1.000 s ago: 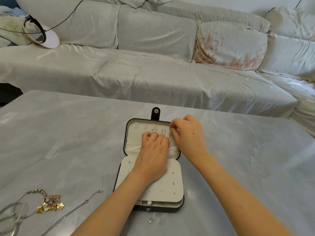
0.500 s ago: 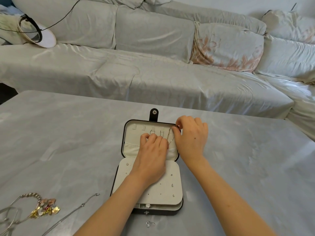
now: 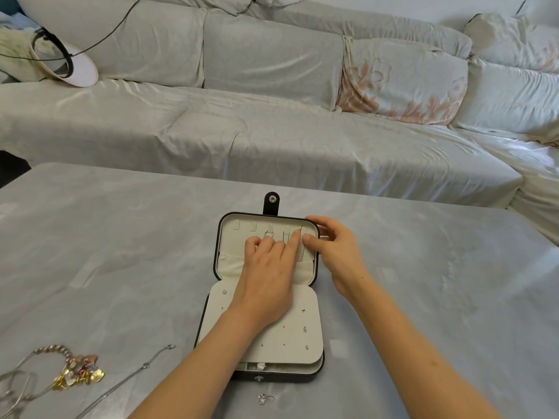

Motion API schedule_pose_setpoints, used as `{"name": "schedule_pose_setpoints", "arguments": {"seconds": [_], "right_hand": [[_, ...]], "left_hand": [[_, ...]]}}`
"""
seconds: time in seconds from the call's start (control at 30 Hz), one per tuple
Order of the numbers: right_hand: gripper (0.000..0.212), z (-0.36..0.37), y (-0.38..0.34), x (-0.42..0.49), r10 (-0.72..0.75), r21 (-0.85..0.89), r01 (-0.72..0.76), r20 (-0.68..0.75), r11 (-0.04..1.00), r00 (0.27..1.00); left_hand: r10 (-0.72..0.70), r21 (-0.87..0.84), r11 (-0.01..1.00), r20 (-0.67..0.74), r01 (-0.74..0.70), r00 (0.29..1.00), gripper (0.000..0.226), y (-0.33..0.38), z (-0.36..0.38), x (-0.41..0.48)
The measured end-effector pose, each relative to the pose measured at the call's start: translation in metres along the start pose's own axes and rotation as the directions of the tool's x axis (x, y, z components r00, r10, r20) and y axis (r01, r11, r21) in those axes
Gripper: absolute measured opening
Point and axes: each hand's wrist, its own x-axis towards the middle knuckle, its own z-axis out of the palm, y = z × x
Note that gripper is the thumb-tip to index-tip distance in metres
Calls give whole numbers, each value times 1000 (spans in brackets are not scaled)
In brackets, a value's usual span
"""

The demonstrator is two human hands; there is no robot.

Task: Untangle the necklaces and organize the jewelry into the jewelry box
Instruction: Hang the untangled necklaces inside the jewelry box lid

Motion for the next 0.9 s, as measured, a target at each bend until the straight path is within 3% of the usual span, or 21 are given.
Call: {"name": "schedule_pose_setpoints", "arguments": {"seconds": [0.17, 0.43, 0.57, 0.77, 0.9], "right_hand": [[40, 4, 3, 2, -41, -22, 40, -24, 999, 999], [50, 2, 9, 6, 16, -35, -15, 18, 999, 1000], [45, 0, 11, 6, 74, -62, -69, 73, 996, 995], [39, -12, 3, -9, -4, -445, -24, -61, 895, 998], [27, -15, -17, -35, -129, -579, 86, -35, 811, 991]], "left_hand": [[61, 79, 995, 29, -63, 998, 60, 1, -2, -1], [82, 90, 993, 6, -82, 997, 57, 1, -2, -1], [54, 96, 994, 24, -56, 998, 56, -3, 1, 1], [-118, 34, 993, 357, 114, 927, 49, 2, -18, 11], [-143, 15, 986, 603, 169, 785, 39, -6, -28, 26]]}}
